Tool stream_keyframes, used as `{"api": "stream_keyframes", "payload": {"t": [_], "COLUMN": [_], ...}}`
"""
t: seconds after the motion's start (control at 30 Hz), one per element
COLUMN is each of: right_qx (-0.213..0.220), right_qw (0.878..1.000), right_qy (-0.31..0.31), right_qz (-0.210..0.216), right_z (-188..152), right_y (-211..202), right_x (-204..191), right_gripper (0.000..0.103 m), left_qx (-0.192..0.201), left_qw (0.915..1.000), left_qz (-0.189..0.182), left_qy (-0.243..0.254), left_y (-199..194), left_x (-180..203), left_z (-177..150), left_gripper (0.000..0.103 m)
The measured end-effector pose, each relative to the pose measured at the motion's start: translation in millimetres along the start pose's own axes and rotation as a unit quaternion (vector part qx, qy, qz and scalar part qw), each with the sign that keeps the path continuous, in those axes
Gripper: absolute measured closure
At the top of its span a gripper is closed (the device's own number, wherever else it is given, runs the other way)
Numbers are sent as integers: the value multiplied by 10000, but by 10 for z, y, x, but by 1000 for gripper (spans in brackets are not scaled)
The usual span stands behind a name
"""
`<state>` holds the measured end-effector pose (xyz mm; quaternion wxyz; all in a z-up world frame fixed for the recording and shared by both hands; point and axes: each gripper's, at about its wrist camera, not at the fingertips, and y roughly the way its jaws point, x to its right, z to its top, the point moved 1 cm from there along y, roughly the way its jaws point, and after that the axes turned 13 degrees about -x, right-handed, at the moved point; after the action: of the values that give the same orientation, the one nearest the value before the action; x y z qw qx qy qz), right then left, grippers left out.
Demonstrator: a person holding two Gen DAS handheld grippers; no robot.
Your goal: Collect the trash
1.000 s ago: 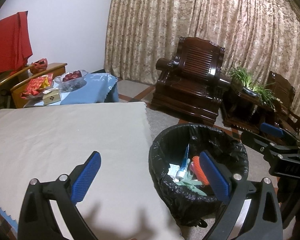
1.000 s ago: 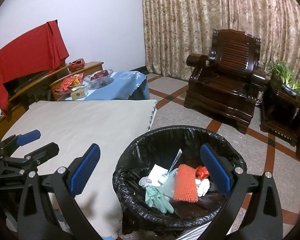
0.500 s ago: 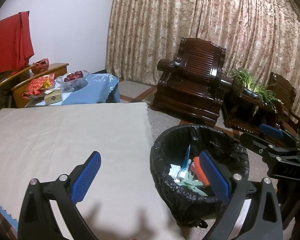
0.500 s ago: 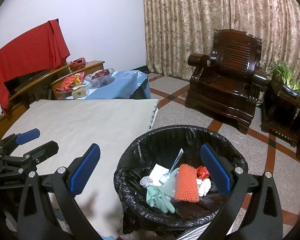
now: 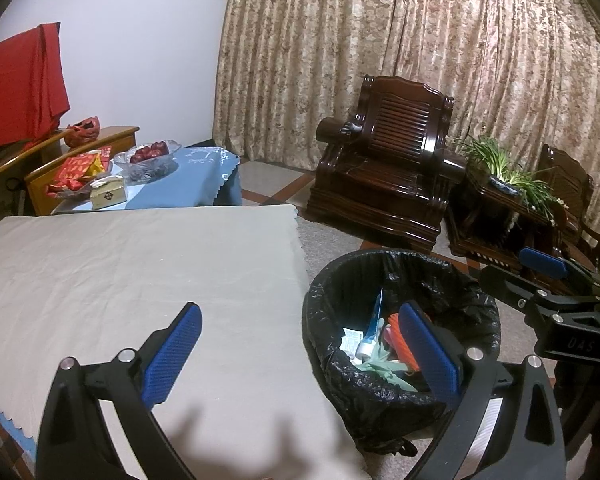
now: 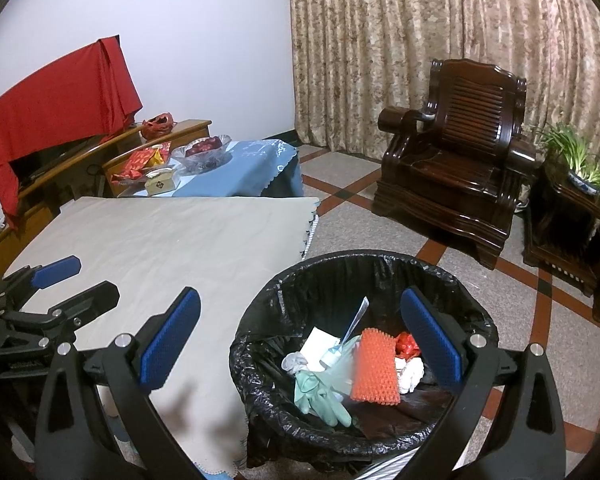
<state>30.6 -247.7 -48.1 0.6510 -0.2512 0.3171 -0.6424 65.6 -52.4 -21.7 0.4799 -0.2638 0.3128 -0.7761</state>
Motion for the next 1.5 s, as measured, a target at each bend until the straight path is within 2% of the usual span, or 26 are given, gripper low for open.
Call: {"api": "stream_keyframes", "payload": {"t": [1.5], "right_qx": [-36], "right_qw": [10000], "right_qy": [-2], "right_qz": [2], "right_z": [-48], "right_y": [64], "right_x": [-79], "right_gripper": [5], "left_qx": [-2], "left_qw": [10000], "left_qz": [16], "left_qy": [-3], "left_y": [-5], "left_x": [-5], "left_z": [-18], "left_gripper": [6]}}
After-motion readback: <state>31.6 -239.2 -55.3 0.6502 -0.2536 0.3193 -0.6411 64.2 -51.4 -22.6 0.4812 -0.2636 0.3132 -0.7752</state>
